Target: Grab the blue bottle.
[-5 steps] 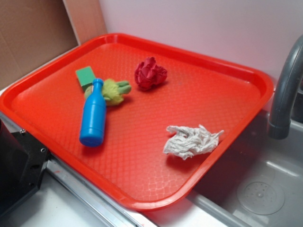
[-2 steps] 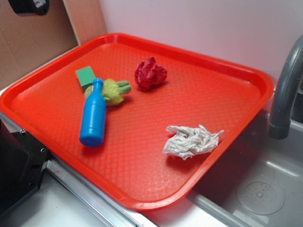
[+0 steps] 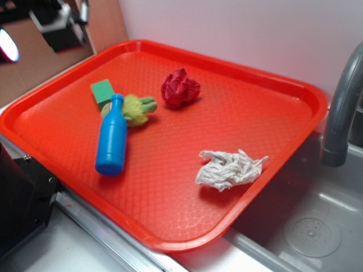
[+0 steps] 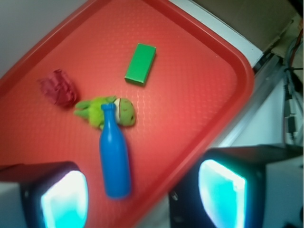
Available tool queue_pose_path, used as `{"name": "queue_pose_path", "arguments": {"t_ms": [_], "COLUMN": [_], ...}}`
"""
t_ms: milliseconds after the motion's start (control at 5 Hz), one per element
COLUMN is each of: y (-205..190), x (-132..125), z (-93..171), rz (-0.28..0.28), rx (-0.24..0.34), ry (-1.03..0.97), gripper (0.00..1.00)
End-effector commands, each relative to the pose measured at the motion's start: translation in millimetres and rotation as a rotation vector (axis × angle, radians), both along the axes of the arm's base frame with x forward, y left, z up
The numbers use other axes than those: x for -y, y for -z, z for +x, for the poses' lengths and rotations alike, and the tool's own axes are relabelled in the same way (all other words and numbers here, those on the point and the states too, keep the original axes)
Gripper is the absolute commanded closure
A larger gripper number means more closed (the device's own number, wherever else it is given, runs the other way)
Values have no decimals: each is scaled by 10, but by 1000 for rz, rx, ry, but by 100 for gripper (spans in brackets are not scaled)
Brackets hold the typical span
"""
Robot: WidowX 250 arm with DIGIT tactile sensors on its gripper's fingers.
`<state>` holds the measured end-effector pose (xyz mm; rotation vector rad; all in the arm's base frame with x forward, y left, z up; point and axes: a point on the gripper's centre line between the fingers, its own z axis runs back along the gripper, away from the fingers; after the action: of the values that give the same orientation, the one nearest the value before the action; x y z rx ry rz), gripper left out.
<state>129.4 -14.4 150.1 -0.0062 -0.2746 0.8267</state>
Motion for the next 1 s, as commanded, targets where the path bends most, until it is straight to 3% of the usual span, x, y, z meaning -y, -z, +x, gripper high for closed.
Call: {"name": "queue_pose_path", "arguments": {"t_ms": [0, 600, 800], "y": [433, 1070, 1148], "x": [62, 220, 246], "z": [223, 381, 384], "rz": [26, -70, -45], "rx": [66, 80, 72], "ry": [37, 215, 212], "gripper": [0, 0, 0]}}
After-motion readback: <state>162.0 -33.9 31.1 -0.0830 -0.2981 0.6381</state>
